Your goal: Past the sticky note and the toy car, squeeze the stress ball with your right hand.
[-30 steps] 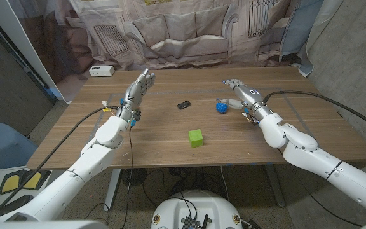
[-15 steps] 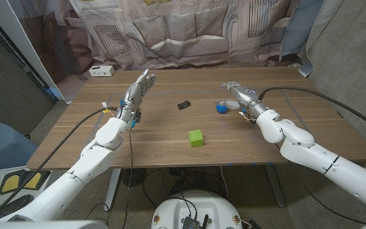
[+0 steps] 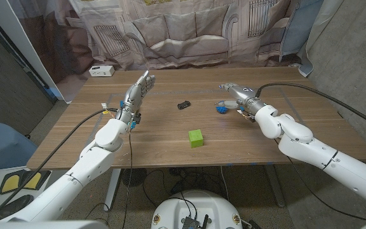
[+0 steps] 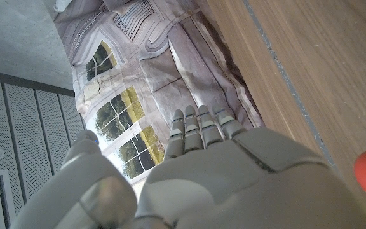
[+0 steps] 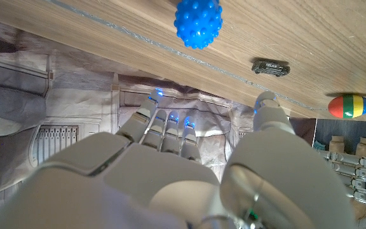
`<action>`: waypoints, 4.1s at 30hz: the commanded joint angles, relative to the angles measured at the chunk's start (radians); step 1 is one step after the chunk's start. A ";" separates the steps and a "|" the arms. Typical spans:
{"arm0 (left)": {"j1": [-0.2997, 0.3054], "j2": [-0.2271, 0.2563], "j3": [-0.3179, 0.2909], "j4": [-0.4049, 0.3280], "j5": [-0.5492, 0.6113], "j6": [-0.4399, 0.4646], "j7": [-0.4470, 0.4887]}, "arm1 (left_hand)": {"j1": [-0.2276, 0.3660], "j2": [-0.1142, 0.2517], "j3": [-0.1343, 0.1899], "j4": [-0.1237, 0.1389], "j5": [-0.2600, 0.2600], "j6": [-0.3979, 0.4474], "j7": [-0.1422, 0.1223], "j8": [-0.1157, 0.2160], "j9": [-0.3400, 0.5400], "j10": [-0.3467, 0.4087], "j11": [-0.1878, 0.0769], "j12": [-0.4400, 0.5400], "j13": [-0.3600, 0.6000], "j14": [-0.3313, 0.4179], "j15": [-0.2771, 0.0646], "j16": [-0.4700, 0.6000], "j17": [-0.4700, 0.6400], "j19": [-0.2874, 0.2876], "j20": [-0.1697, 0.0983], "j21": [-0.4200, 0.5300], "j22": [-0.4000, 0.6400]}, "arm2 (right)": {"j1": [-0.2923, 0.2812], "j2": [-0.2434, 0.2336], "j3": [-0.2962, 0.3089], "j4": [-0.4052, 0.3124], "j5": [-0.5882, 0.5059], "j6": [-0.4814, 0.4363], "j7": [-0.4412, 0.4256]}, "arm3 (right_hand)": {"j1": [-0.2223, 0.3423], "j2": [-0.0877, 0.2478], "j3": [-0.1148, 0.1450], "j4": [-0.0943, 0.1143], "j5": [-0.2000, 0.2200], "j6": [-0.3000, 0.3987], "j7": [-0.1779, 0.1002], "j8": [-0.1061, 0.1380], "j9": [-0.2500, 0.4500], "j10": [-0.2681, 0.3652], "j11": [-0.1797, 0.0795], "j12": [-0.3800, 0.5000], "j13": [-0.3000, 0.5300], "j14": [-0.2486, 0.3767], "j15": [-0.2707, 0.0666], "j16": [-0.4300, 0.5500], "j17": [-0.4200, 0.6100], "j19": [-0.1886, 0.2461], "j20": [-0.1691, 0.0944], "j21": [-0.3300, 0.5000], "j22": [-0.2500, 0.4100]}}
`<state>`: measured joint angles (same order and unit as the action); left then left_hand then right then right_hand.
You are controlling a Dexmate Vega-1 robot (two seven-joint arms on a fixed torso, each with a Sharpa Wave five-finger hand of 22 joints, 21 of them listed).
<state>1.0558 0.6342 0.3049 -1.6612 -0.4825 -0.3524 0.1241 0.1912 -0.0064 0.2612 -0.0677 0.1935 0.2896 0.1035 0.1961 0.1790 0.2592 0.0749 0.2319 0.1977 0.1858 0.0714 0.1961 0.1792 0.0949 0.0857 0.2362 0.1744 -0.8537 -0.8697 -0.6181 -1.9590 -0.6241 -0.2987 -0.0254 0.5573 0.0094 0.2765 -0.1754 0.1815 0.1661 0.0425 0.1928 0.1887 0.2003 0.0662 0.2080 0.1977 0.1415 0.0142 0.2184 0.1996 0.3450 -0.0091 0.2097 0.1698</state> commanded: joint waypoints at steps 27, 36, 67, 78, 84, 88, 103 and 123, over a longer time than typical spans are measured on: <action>0.019 0.004 -0.001 -0.041 0.009 0.022 0.018 | 0.005 0.004 -0.001 -0.009 -0.002 0.012 0.001 0.000 0.003 0.012 0.002 -0.003 0.002 0.011 0.002 -0.003 0.001 0.013 0.001 -0.012 0.003 | 0.155 0.020 -0.089 0.038 -0.013 -0.070 0.258 | 0.114 -0.025 0.033 -0.008 0.014 0.000 0.025 0.009 0.004 0.008 0.002 -0.001 0.002 0.031 0.011 0.002 -0.003 0.045 0.007 0.001 0.002; 0.025 0.003 -0.005 -0.041 0.009 0.017 0.022 | 0.005 0.005 -0.001 -0.010 -0.002 0.013 0.002 0.000 0.003 0.014 0.001 -0.003 0.002 0.012 0.001 -0.004 0.001 0.013 0.001 -0.014 0.003 | 0.197 0.034 -0.117 0.068 -0.025 -0.073 0.308 | 0.137 -0.029 0.040 -0.007 0.015 0.004 0.022 0.011 0.005 0.014 -0.004 0.000 0.002 0.039 0.006 0.003 -0.003 0.057 0.004 0.002 0.002; 0.028 0.002 -0.012 -0.033 0.005 0.011 0.022 | 0.005 0.008 -0.002 -0.012 -0.002 0.016 0.001 -0.001 0.003 0.018 0.000 -0.004 0.003 0.014 0.001 -0.004 0.001 0.016 0.001 -0.020 0.004 | 0.299 0.088 -0.195 0.180 -0.043 -0.084 0.411 | 0.238 -0.039 0.070 -0.008 0.020 0.026 0.020 0.019 0.007 0.045 -0.011 0.005 0.002 0.079 -0.012 0.009 -0.003 0.109 0.001 0.006 0.000; 0.023 -0.002 -0.010 -0.025 0.002 0.011 0.019 | 0.004 0.009 -0.002 -0.013 -0.003 0.017 -0.001 -0.002 0.003 0.018 0.000 -0.006 0.003 0.015 0.001 -0.004 0.001 0.016 0.001 -0.022 0.004 | 0.314 0.096 -0.211 0.215 -0.040 -0.082 0.410 | 0.252 -0.044 0.070 -0.001 0.018 0.044 0.018 0.023 0.007 0.063 -0.010 0.010 0.003 0.099 -0.012 0.014 -0.002 0.131 0.002 0.009 0.000; 0.017 -0.004 -0.008 -0.018 0.002 0.009 0.016 | 0.004 0.009 -0.003 -0.013 -0.003 0.017 -0.001 -0.002 0.003 0.018 0.000 -0.006 0.003 0.015 0.000 -0.005 0.001 0.016 0.002 -0.023 0.004 | 0.319 0.097 -0.221 0.222 -0.053 -0.079 0.405 | 0.265 -0.046 0.072 0.001 0.018 0.058 0.017 0.027 0.008 0.077 -0.013 0.013 0.003 0.113 -0.016 0.017 -0.001 0.149 0.000 0.011 0.000; 0.012 -0.005 -0.005 -0.013 0.002 0.008 0.012 | 0.004 0.009 -0.003 -0.013 -0.003 0.017 -0.001 -0.002 0.003 0.018 0.002 -0.006 0.003 0.016 0.001 -0.004 0.001 0.016 0.002 -0.024 0.004 | 0.323 0.102 -0.226 0.234 -0.052 -0.075 0.404 | 0.272 -0.046 0.072 0.002 0.018 0.063 0.016 0.027 0.008 0.082 -0.016 0.013 0.003 0.124 -0.018 0.021 -0.001 0.162 -0.001 0.013 0.000; 0.018 -0.006 -0.006 -0.013 -0.001 0.012 0.021 | 0.003 0.010 -0.003 -0.014 -0.003 0.017 -0.001 -0.003 0.003 0.020 -0.001 -0.007 0.003 0.015 0.001 -0.005 0.001 0.016 0.002 -0.026 0.004 | 0.334 0.120 -0.245 0.298 -0.053 -0.044 0.364 | 0.317 -0.039 0.080 0.006 0.018 0.108 0.005 0.035 0.009 0.137 -0.024 0.025 0.003 0.187 -0.032 0.040 0.004 0.233 -0.005 0.023 0.000; 0.017 -0.013 -0.003 -0.008 -0.006 0.013 0.023 | 0.002 0.012 -0.004 -0.015 -0.003 0.020 -0.003 -0.003 0.003 0.021 0.000 -0.008 0.003 0.017 0.001 -0.005 0.001 0.016 0.006 -0.029 0.004 | 0.331 0.118 -0.242 0.314 -0.034 -0.020 0.339 | 0.390 -0.021 0.088 0.009 0.018 0.194 -0.009 0.049 0.010 0.226 -0.031 0.041 0.002 0.303 -0.064 0.080 0.014 0.354 -0.036 0.042 0.002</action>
<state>1.0733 0.6253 0.2988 -1.6719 -0.4874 -0.3408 0.1458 0.1912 -0.0064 0.2571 -0.0803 0.1935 0.2983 0.1017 0.1961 0.1789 0.2698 0.0749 0.2237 0.1976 0.1950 0.0729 0.1923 0.1789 0.1056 0.0894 0.2111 0.1743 -0.5207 -0.7506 -0.8614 -1.6529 -0.6695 -0.3314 0.3289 0.9337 -0.0140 0.3556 -0.1702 0.1965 0.3415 0.0348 0.2331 0.1930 0.4052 0.0342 0.2372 0.1975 0.4208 -0.0432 0.2869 0.2076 0.6723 -0.0385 0.2443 0.1694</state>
